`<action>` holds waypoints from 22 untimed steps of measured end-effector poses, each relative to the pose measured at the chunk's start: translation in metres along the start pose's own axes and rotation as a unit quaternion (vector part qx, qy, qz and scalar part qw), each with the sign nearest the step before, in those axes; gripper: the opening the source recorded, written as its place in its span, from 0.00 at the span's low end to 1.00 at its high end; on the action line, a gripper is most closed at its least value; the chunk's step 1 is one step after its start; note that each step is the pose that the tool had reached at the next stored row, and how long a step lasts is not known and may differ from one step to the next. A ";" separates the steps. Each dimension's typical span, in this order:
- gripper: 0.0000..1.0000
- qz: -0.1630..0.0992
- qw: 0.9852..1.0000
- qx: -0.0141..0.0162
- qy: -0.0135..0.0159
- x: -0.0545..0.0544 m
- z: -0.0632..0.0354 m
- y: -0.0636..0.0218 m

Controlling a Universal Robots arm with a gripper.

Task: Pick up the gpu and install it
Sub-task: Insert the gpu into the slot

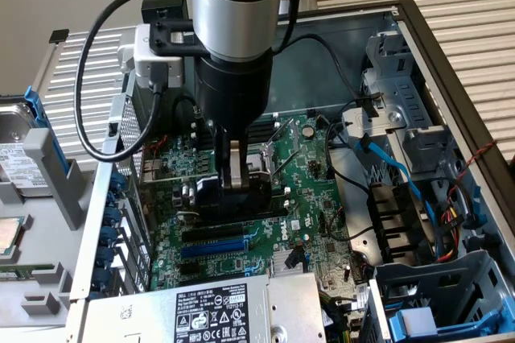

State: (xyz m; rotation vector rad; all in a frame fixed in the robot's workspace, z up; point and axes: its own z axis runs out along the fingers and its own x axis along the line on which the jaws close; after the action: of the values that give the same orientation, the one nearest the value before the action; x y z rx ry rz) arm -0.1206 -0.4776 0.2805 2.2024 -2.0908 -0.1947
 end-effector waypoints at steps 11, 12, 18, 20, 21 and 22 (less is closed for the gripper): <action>0.29 0.000 1.000 -0.003 -0.004 0.000 0.0145 0.0011; 0.29 0.000 1.000 -0.003 -0.005 0.000 0.0161 0.0010; 0.29 0.000 1.000 -0.003 -0.005 0.000 0.0222 0.0010; 0.29 0.000 1.000 -0.003 -0.005 0.000 0.0222 0.0011; 0.29 0.000 1.000 -0.003 -0.005 0.000 0.0225 0.0010; 0.29 0.000 1.000 -0.003 -0.005 0.000 0.0233 0.0009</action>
State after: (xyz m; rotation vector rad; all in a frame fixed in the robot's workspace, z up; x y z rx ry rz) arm -0.1252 -0.4776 0.2576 2.2037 -2.0929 -0.2128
